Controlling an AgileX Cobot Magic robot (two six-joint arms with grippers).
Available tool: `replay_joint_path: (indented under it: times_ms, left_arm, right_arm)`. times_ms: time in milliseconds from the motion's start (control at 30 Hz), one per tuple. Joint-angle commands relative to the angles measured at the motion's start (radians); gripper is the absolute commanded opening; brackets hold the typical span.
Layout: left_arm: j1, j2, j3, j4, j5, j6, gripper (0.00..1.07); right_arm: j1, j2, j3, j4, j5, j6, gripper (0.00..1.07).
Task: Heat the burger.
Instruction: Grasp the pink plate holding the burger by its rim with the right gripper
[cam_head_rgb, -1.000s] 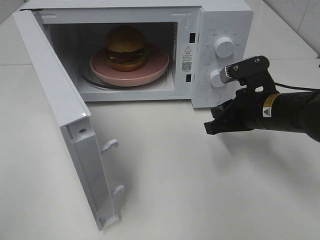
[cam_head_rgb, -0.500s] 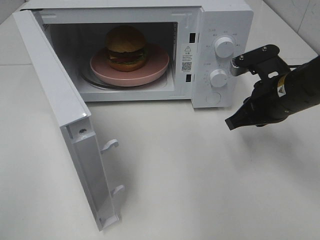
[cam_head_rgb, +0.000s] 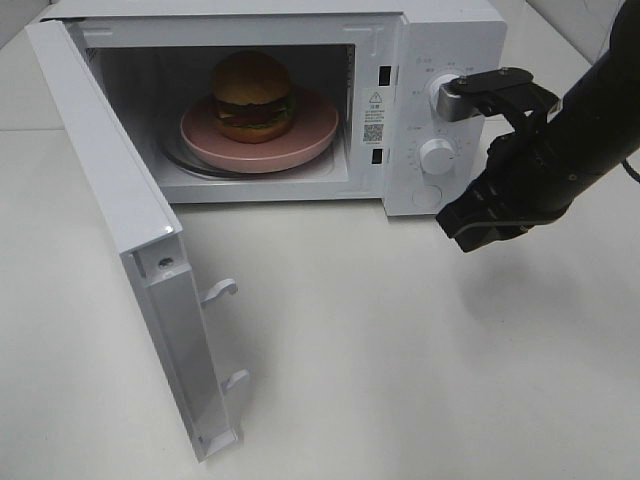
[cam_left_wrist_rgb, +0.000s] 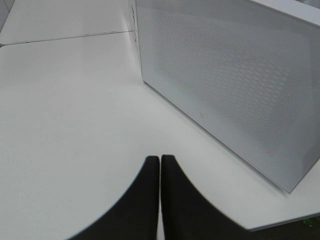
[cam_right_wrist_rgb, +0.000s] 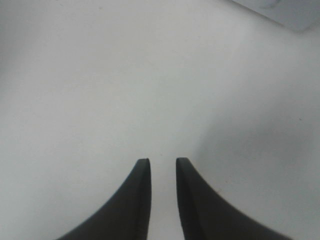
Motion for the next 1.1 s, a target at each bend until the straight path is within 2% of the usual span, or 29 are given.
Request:
replay_joint_path:
  times_ms: [33,100,133,200,233,300,333,367,400,467,600,767,1100]
  left_arm:
    - [0.002,-0.018,0.003,0.000,-0.009,-0.005,0.00]
    - [0.002,-0.018,0.003,0.000,-0.009,-0.005,0.00]
    - [0.002,-0.018,0.003,0.000,-0.009,-0.005,0.00]
    - [0.002,-0.018,0.003,0.000,-0.009,-0.005,0.00]
    - [0.002,-0.018,0.003,0.000,-0.009,-0.005,0.00]
    - [0.002,-0.018,0.003,0.000,-0.009,-0.005,0.00]
    - [0.002,-0.018,0.003,0.000,-0.009,-0.005,0.00]
    - [0.002,-0.018,0.003,0.000,-0.009,-0.005,0.00]
    - [0.002,-0.018,0.003,0.000,-0.009,-0.005,0.00]
    - [0.002,-0.018,0.003,0.000,-0.009,-0.005,0.00]
    - [0.002,-0.018,0.003,0.000,-0.009,-0.005,0.00]
    - [0.002,-0.018,0.003,0.000,-0.009,-0.005,0.00]
    - [0.002,-0.018,0.003,0.000,-0.009,-0.006,0.00]
  right_arm:
    - [-0.002,-0.007,-0.011,0.052,0.014,-0.073,0.23]
    - [-0.002,-0.006,-0.012,0.079,0.016,-0.121,0.32]
    - [-0.002,-0.006,-0.012,0.079,0.016,-0.121,0.32]
    - [-0.002,-0.006,-0.012,0.102,0.016,-0.173,0.41]
    - [-0.002,-0.006,-0.012,0.102,0.016,-0.173,0.41]
    - [-0.002,-0.006,-0.012,0.129,0.017,-0.217,0.53]
    - [-0.002,-0.006,-0.012,0.129,0.017,-0.217,0.53]
    - [0.009,-0.006,-0.013,0.146,0.016,-0.241,0.60]
    - [0.009,-0.006,-0.013,0.146,0.016,-0.241,0.60]
    - [0.048,-0.005,-0.013,0.141,-0.006,-0.290,0.69]
    - [0.107,-0.005,-0.013,0.105,-0.065,-0.335,0.70]
    - [0.197,-0.004,-0.038,-0.006,-0.160,-0.408,0.69]
    - [0.297,0.018,-0.044,-0.174,-0.383,-0.570,0.63]
